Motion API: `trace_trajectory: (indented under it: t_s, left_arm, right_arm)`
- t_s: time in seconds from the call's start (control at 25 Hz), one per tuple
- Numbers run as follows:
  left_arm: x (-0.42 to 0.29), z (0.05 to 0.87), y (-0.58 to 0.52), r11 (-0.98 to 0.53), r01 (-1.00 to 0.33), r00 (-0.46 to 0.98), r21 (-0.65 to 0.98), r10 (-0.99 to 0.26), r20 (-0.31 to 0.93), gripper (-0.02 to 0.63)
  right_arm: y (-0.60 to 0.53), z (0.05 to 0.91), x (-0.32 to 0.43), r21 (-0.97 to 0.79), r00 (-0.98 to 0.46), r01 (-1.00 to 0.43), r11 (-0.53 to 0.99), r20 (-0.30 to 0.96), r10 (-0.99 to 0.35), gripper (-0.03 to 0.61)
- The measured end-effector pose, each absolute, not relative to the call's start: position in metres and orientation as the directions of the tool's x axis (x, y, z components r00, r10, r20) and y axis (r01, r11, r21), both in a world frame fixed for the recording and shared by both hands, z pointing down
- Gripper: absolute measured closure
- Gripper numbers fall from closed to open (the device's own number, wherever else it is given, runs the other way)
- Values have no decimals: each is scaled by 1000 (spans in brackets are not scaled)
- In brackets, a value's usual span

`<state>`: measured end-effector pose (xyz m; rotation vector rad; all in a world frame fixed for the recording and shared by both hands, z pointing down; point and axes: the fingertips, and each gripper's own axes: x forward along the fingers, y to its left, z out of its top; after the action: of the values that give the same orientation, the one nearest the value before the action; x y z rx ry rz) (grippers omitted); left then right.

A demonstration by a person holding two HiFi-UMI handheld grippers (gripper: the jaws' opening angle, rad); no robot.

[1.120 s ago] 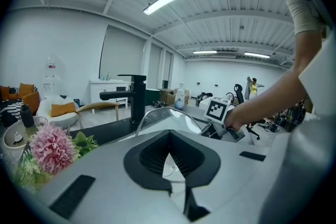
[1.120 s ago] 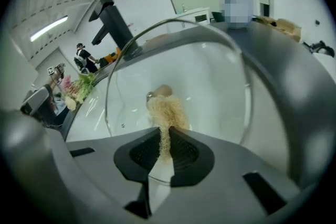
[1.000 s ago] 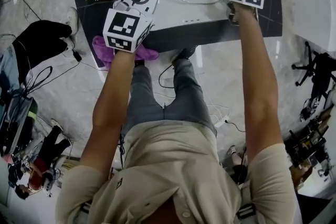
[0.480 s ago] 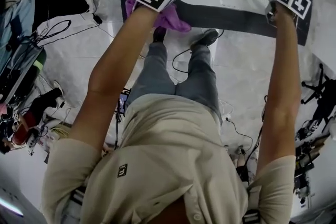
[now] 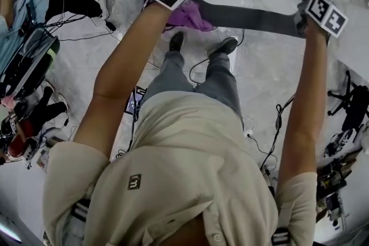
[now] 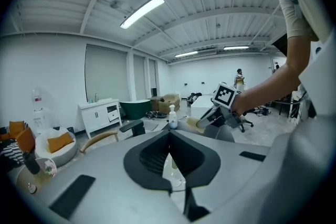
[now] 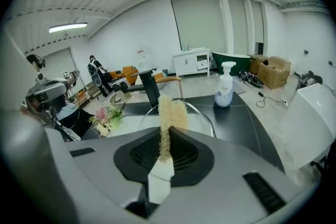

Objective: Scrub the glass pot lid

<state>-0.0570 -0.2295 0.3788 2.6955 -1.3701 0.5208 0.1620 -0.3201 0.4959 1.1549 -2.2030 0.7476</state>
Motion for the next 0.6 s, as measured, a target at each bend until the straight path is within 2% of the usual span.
trace_trajectory:
  t_s: [0.2,0.4,0.6]
  left_arm:
    - [-44,331,-202,-637,-764,590,-103,-755,288,599]
    - [-46,308,-234,-692,-714,648,-101,-709,278,599]
    - [-30,273,-212,-731,-675,701,-101,-677,224,599]
  right_arm:
    - [-280,417,167,-205,-511,-844,496,587,-627,538]
    - [-301,364,162,-209,-504,-859,468,513,-695,538]
    - [-264,305,160,-184,-510,-858,479,422,-750,538]
